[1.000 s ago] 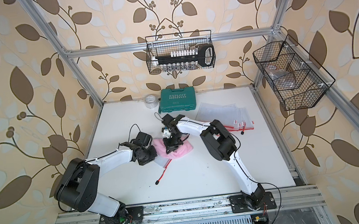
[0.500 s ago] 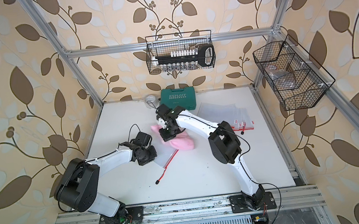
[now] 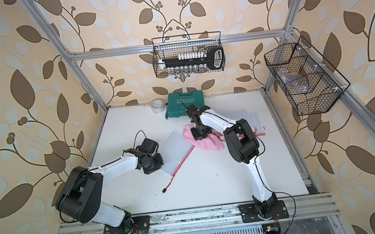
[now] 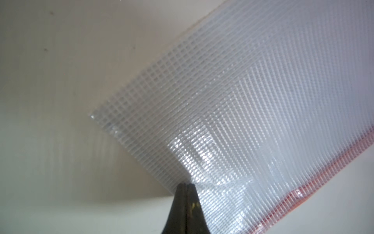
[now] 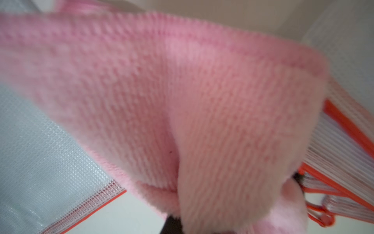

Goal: Wipe the document bag
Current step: Wipe the dirt from the document bag, then adjust the document bag at the center of the board.

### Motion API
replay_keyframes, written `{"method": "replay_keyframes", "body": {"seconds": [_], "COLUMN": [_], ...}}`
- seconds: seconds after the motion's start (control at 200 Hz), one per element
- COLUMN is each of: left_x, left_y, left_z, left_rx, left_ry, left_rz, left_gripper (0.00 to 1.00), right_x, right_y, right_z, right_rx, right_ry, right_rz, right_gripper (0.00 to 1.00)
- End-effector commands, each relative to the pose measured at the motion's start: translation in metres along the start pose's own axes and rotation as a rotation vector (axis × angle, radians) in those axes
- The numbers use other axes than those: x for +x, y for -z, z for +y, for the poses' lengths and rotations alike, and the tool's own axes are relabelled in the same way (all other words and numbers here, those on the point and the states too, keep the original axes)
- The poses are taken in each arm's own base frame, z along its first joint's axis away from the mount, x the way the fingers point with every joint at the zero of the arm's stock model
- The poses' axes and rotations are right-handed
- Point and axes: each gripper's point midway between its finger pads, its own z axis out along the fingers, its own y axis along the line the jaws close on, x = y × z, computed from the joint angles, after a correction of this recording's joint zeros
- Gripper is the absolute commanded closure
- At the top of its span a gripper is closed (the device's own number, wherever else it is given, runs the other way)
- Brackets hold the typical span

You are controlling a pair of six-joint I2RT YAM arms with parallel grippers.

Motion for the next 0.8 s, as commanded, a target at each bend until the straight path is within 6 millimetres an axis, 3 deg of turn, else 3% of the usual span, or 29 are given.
{"method": "replay_keyframes", "body": {"seconds": [0.0, 0.075, 0.17, 0.31, 0.495, 0.52, 0.665, 0.795], "left_x": [0.015, 0.014, 0.012, 0.008, 0.006, 0.003, 0.003, 0.004], "left_y": [0.002, 0.004, 0.007, 0.015, 0.023, 0.032, 0.046, 0.040], "left_z": [0.020, 0.017, 0.013, 0.009, 0.002, -0.002, -0.009, -0.009], "left_rx": [-0.066, -0.058, -0.045, -0.030, -0.001, 0.026, 0.081, 0.136], "left_ry": [-0.007, -0.006, -0.004, -0.003, 0.008, 0.009, 0.032, 0.081], "left_rz": [0.053, 0.052, 0.049, 0.033, 0.024, 0.000, -0.024, -0.013], "left_gripper": [1.00, 1.00, 1.00, 1.00, 1.00, 1.00, 0.65, 0.53], "right_x": [0.003, 0.005, 0.015, 0.033, 0.058, 0.063, 0.081, 0.087], "right_y": [0.038, 0.027, -0.009, -0.050, -0.077, -0.082, -0.099, -0.101], "right_z": [0.073, 0.100, 0.109, 0.093, 0.075, 0.073, 0.065, 0.063], "right_rx": [-0.085, -0.154, -0.177, -0.123, -0.070, -0.068, -0.070, -0.070], "right_ry": [0.193, 0.209, 0.205, 0.185, 0.184, 0.180, 0.164, 0.170], "right_rz": [-0.079, -0.073, 0.021, 0.132, 0.218, 0.236, 0.293, 0.313], "right_gripper": [1.00, 1.00, 1.00, 1.00, 1.00, 1.00, 1.00, 1.00]}}
